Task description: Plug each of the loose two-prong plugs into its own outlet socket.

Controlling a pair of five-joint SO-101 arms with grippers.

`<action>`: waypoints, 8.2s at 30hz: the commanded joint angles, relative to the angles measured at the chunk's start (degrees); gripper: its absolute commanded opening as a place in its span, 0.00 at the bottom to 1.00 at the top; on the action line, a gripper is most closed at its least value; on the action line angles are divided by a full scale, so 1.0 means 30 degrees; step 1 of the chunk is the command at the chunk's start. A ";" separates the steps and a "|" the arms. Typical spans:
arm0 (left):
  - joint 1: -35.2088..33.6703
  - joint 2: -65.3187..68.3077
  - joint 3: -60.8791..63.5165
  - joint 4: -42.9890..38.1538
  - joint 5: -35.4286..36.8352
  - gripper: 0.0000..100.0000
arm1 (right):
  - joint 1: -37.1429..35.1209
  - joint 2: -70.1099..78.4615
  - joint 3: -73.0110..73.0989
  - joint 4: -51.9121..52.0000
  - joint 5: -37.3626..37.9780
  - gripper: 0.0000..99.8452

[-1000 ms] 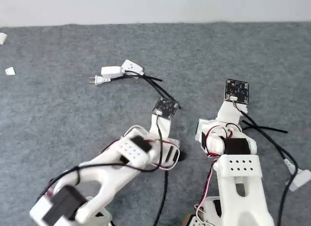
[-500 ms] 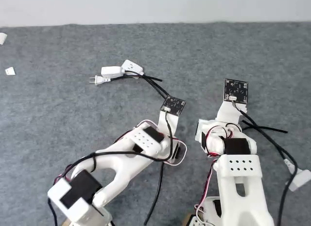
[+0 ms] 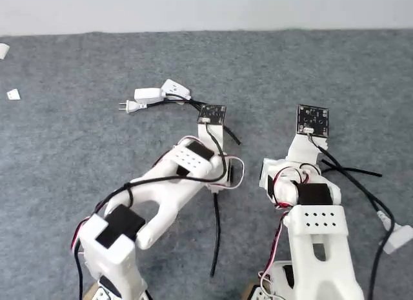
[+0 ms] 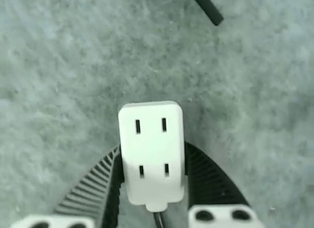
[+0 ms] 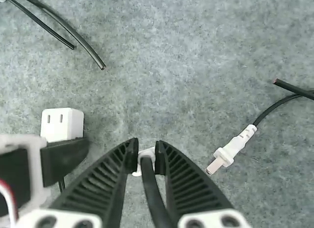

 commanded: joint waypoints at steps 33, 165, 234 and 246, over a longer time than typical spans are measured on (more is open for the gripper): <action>-0.4161 -1.1077 0.9538 -0.2930 -0.6886 0.38 | -0.4234 0.0044 0.0293 -0.3736 -0.2696 0.01; -0.6125 -0.7062 0.7810 -0.4718 -0.4601 0.38 | -0.2271 0.4586 -0.4044 -0.0073 0.1641 0.01; -0.6711 -0.6359 0.6725 -0.3722 -0.4571 0.38 | 0.1128 1.1209 -0.4718 0.0835 0.3077 0.01; -0.6711 -0.6359 0.6725 -0.3722 -0.4571 0.38 | 0.1832 1.1179 -0.4308 0.0718 0.3663 0.01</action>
